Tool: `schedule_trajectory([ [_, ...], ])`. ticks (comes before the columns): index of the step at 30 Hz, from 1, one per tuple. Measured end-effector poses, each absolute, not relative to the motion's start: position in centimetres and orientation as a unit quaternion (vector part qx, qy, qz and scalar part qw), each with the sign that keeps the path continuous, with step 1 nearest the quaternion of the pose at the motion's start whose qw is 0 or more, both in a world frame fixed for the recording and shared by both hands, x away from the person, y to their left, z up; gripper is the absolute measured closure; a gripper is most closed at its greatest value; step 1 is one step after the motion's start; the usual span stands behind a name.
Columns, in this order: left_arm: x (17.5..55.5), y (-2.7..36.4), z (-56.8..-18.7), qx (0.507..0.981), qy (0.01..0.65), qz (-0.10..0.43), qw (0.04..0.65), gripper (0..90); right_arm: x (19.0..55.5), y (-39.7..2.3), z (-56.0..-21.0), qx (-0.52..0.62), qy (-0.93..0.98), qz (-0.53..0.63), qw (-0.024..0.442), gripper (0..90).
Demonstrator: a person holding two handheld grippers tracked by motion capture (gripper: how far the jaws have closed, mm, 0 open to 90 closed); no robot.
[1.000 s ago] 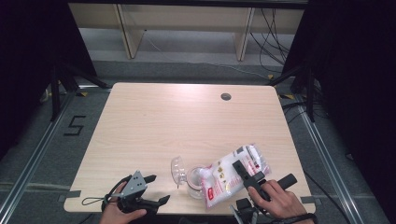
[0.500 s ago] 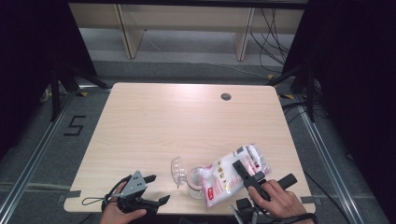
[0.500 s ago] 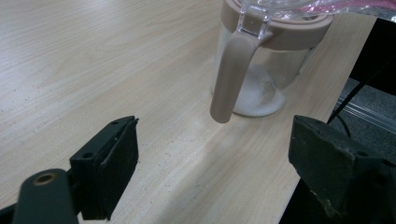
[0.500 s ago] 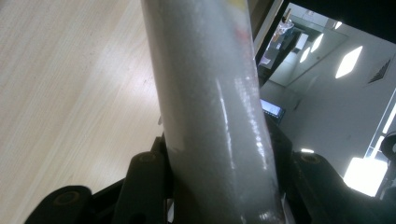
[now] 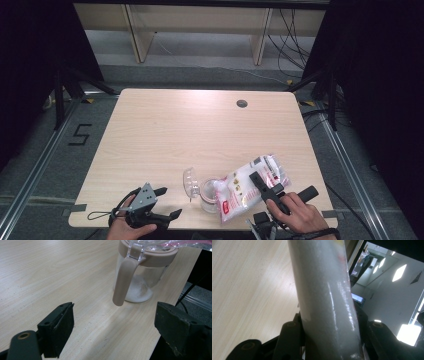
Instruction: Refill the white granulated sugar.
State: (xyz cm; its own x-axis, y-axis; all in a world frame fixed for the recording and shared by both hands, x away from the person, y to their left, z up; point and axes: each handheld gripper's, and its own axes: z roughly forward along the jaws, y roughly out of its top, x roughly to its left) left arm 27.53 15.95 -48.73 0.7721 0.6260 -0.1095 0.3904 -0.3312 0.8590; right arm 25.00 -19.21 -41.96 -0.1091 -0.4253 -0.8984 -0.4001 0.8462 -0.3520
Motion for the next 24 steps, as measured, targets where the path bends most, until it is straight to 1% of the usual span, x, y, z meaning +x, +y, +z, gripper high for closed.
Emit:
schedule_trajectory([
  [24, 27.52, 15.94, -48.73, 0.807, 0.315, 0.122, 0.485, 15.9, 25.03, -19.26, -41.98, -0.277, 0.745, -0.007, 0.607, 63.7],
])
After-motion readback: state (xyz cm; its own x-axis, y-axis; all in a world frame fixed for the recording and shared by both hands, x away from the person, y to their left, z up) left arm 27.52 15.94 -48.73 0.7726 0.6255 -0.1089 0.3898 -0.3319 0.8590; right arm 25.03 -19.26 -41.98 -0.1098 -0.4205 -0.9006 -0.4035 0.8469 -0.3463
